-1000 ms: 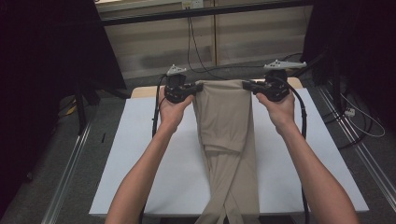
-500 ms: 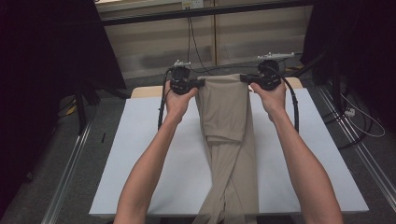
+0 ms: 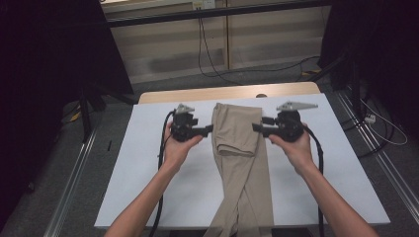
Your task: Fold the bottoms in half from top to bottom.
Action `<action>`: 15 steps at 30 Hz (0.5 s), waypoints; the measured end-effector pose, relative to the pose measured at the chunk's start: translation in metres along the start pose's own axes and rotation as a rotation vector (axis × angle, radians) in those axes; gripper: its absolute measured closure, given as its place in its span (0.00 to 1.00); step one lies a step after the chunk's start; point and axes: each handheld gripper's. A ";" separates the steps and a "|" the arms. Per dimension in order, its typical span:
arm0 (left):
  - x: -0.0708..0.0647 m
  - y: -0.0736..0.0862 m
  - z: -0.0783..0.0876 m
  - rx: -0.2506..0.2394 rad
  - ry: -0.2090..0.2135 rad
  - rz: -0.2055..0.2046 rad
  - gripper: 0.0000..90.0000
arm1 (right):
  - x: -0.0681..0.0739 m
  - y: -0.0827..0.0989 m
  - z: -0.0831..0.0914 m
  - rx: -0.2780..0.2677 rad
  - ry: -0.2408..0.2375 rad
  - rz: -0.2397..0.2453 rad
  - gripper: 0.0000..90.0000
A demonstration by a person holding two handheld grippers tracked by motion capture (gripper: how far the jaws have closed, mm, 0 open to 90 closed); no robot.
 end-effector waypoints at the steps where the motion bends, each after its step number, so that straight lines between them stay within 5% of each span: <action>1: -0.005 0.008 0.005 0.013 0.007 -0.010 0.34 | 0.007 0.009 0.006 0.021 -0.004 0.033 0.56; 7: -0.054 0.073 0.038 0.116 0.118 -0.075 0.36 | 0.047 0.059 0.037 0.095 -0.105 0.066 0.78; 15: -0.108 0.120 0.054 0.252 0.253 -0.147 0.44 | 0.110 0.109 0.060 0.214 -0.242 0.151 0.90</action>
Point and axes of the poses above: each handheld gripper's, and its own axes: z roughly backward along the jaws, y roughly out of its underside, x roughly to its left, and after that the axes turned 6 degrees about y, right-handed
